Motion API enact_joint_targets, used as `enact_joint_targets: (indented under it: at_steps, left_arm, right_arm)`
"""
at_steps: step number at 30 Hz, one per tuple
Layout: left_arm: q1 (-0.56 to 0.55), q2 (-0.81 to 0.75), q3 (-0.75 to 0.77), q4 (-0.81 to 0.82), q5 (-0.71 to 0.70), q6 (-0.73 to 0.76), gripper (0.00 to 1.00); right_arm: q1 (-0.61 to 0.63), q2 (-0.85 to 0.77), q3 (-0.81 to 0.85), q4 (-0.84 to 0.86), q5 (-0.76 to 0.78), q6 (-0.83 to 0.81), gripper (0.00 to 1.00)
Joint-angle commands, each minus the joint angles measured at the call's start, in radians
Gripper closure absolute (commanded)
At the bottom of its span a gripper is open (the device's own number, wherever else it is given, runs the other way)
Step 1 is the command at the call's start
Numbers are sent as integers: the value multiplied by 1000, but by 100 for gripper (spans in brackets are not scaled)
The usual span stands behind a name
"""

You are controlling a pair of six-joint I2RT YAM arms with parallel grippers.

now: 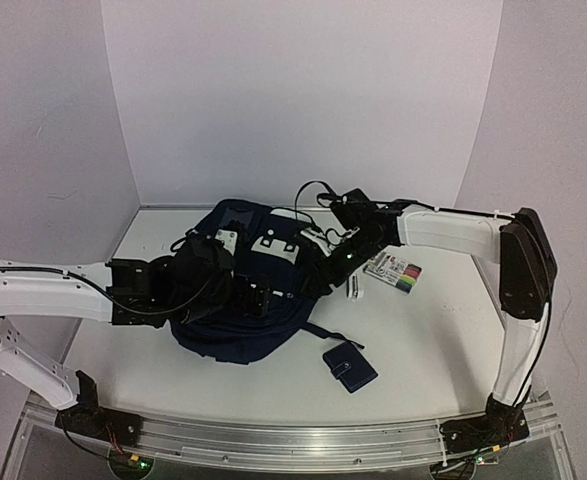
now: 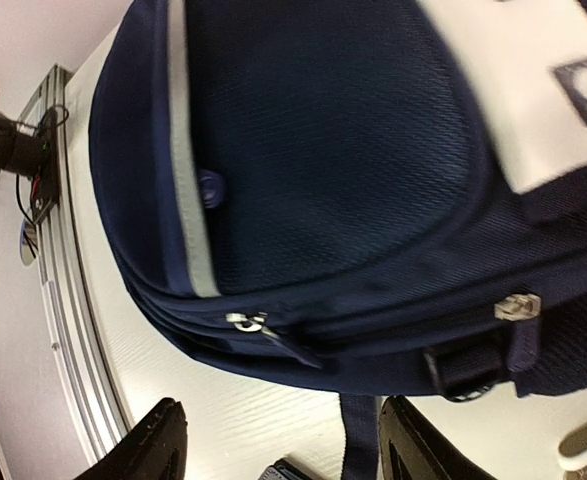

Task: Pack the student bag
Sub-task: Zip the student bag at the center of the board, then unzip the student bag at the center of the board.

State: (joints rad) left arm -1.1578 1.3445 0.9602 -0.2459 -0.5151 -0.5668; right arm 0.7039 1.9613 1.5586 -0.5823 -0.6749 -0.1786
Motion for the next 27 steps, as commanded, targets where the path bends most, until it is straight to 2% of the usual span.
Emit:
enact_joint_targets:
  at_steps: [1,11,21,23,27]
  left_arm:
    - [27,-52,-34,-71,-47,-106,0]
    - [107,-159,-139,-59,4,-195,0]
    - [139,-209,-200,-59,-8,-256,0]
    - [142,-205,-203,-56,-7,-262,0]
    - [142,-179,-201,-44,-2,-264,1]
  right_arm:
    - [36,38,36,18,50,-88,34]
    - [74,113,87,24,94,-197,35]
    - [89,48,28,24,81,-174,86]
    - [94,28,12,23,81,-156,93]
    - [124,-1,-20,24,78,-115,98]
